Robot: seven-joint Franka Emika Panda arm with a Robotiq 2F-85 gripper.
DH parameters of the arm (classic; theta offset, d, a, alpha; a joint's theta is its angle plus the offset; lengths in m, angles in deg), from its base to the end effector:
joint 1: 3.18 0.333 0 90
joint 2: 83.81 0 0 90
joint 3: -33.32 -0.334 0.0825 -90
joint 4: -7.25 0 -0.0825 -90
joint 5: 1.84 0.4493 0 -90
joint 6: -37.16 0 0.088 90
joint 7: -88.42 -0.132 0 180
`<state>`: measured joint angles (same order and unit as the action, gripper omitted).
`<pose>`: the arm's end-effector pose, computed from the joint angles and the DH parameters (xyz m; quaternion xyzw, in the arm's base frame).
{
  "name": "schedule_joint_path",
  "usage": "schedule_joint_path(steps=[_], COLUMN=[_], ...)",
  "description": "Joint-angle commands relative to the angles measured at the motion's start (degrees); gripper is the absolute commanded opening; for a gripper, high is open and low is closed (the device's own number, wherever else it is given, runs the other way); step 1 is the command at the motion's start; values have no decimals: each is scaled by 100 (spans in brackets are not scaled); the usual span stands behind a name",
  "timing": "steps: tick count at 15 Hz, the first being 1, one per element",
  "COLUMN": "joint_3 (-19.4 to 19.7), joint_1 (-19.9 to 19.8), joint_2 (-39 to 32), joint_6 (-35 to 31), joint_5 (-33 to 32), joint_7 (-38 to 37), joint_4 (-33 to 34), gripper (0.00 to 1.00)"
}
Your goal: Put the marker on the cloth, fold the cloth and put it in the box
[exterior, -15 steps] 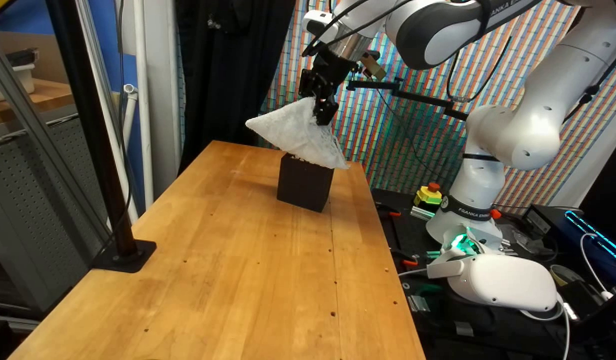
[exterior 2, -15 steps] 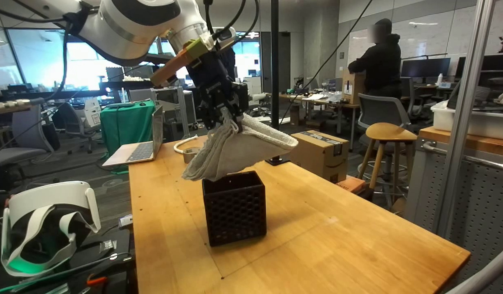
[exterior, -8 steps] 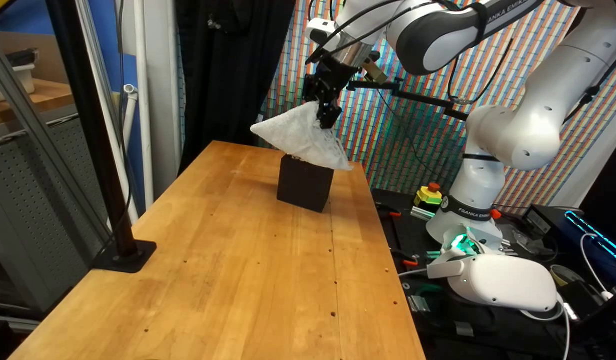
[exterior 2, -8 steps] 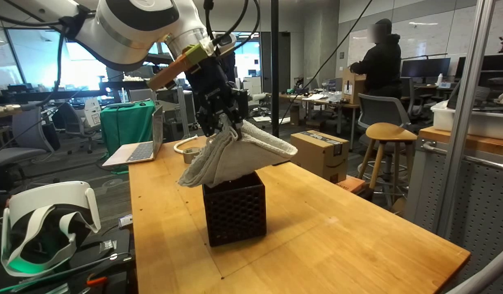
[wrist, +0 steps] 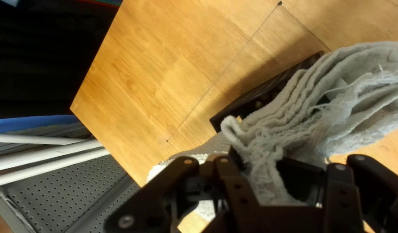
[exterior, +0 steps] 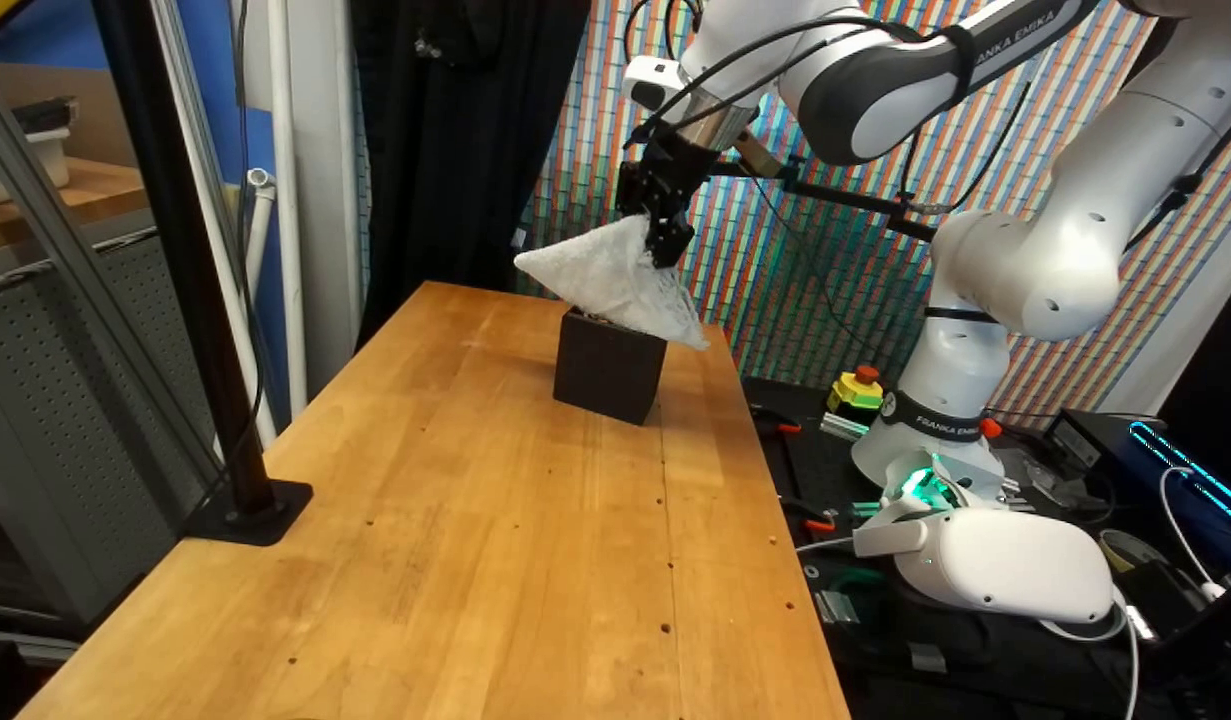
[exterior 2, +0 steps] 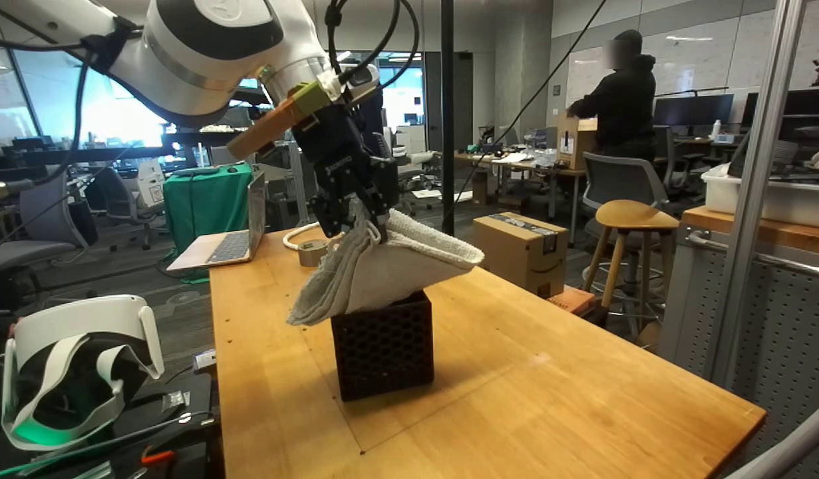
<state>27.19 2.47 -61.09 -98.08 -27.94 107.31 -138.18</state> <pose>0.4788 0.0845 0.3919 0.8937 0.3906 0.0892 0.2017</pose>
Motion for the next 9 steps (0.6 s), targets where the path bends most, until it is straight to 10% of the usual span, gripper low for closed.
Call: schedule_joint_path(steps=[1,9], joint_3=[-32,-209], joint_1=[108,298], joint_2=[107,-131], joint_6=[-131,-311], joint_5=[-76,-31], joint_7=[77,-76], joint_4=[-273,-538], gripper=[9,8])
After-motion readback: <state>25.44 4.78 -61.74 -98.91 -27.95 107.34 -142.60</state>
